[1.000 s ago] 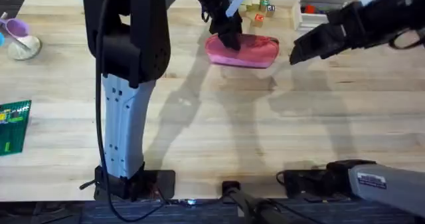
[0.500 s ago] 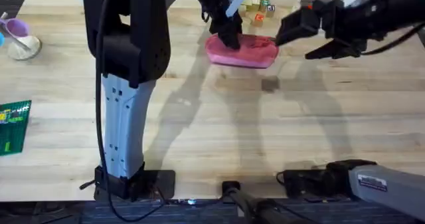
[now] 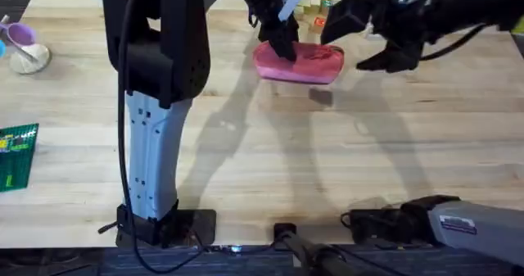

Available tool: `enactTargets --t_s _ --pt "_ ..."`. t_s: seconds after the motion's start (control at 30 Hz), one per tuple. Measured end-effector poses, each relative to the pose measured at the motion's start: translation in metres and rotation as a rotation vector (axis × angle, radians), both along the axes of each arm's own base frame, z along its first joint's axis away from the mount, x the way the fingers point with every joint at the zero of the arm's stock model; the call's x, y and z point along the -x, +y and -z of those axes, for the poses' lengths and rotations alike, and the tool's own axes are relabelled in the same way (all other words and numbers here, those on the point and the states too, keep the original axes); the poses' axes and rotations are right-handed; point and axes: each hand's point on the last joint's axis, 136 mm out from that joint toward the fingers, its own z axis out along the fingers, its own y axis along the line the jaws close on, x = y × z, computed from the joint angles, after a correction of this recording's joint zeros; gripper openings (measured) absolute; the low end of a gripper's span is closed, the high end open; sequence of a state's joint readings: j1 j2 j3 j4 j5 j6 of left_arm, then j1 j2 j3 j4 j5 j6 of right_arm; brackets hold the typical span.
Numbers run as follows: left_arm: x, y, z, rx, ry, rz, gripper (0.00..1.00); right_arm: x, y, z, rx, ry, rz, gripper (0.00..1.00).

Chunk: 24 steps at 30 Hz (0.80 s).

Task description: Unzip the bag, pick up the pens from the table one at a time and place them inside, then zip the bag closed.

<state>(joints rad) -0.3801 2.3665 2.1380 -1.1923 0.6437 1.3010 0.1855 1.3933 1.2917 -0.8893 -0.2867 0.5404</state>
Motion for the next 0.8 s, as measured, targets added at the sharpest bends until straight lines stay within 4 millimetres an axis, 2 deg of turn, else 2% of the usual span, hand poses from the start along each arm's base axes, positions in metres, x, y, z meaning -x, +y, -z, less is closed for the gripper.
enactTargets --t_s 0.2,0.33,0.53,0.8 --pt "0.0 0.0 0.0 0.0 0.0 0.0 0.069 -0.008 0.013 0.031 0.022 0.047 0.01 0.993" --pt "0.0 0.0 0.0 0.001 0.0 0.0 0.064 -0.014 0.008 0.047 0.067 0.073 0.064 0.938" --pt "0.0 0.0 0.0 0.002 0.0 0.0 0.057 -0.031 0.0 0.06 0.112 0.056 0.125 0.804" --pt "0.0 0.0 0.0 0.003 0.001 0.0 0.05 -0.051 0.001 0.081 0.123 0.056 0.154 0.757"
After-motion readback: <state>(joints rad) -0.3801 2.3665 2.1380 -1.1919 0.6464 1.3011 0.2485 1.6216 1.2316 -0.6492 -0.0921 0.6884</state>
